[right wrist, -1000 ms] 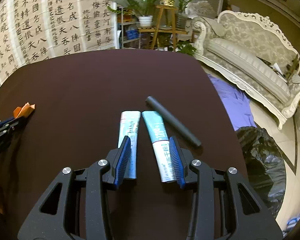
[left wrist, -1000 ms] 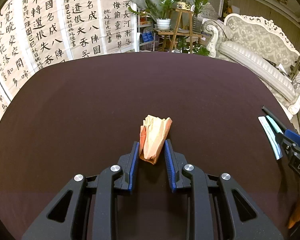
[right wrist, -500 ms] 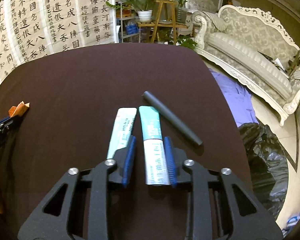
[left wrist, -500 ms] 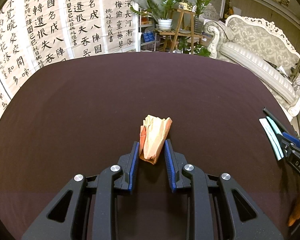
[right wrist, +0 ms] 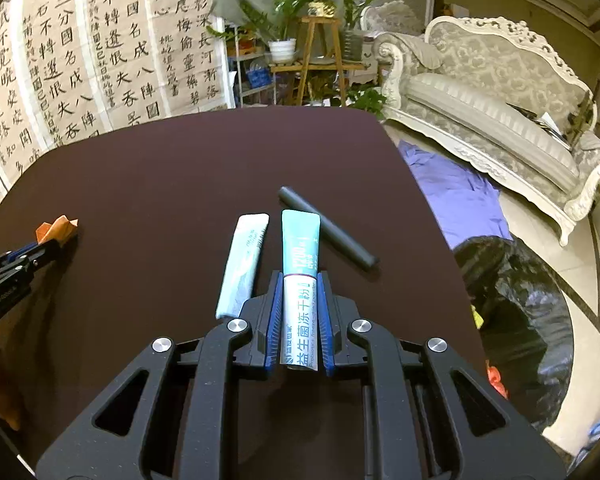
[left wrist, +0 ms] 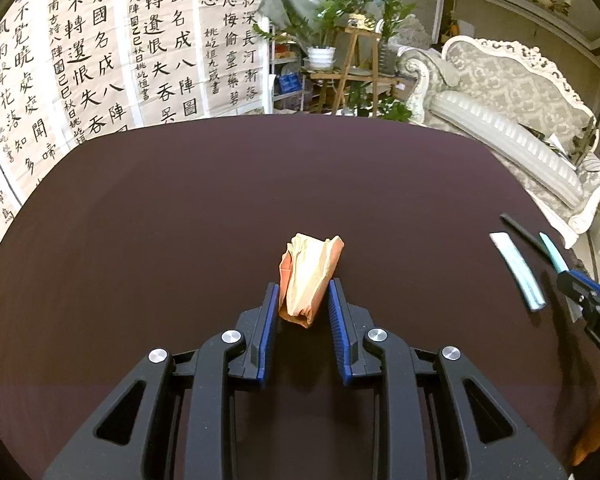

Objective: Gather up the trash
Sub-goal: 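Carry the orange paper and blue-white tube in both grippers over the trash bag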

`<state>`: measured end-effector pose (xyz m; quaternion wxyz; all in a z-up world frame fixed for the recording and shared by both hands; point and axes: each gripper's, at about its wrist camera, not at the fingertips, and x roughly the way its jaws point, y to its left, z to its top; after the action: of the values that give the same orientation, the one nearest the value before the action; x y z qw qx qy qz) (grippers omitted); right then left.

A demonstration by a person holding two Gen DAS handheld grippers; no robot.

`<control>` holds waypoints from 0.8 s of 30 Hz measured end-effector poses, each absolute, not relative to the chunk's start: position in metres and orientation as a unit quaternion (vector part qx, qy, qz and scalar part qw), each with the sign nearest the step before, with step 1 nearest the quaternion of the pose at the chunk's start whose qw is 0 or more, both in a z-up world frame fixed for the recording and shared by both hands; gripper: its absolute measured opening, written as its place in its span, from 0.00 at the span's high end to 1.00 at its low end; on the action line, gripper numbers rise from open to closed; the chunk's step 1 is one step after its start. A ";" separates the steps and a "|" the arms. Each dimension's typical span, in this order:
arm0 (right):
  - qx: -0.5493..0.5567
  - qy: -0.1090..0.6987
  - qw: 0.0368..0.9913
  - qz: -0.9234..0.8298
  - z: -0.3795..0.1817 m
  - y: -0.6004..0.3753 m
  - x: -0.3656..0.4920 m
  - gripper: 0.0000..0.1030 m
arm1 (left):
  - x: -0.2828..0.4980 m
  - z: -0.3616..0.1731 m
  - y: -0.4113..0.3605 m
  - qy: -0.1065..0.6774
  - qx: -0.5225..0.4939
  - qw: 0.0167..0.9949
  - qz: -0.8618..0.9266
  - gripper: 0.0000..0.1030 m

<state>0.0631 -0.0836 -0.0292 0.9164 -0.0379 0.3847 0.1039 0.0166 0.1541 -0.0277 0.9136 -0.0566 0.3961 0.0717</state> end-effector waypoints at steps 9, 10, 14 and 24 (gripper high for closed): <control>-0.012 0.363 0.930 0.053 -0.021 -0.138 0.034 0.84 | 0.005 -0.016 0.100 0.379 -0.038 0.924 0.022 0.75; -0.009 0.359 0.932 0.044 -0.019 -0.146 0.031 0.84 | 0.005 -0.014 0.092 0.378 -0.036 0.925 0.015 0.75; -0.003 0.345 0.939 0.013 -0.014 -0.174 0.021 0.84 | 0.008 -0.009 0.060 0.372 -0.027 0.928 -0.017 0.75; 0.015 0.327 0.943 -0.057 -0.017 -0.245 0.016 0.84 | 0.028 0.000 -0.031 0.358 0.000 0.929 -0.098 0.75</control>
<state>0.0157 -0.2452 -0.0172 0.9430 0.0148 0.3275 -0.0572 0.0276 -0.0308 0.0004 0.9285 -0.0005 0.3580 -0.0984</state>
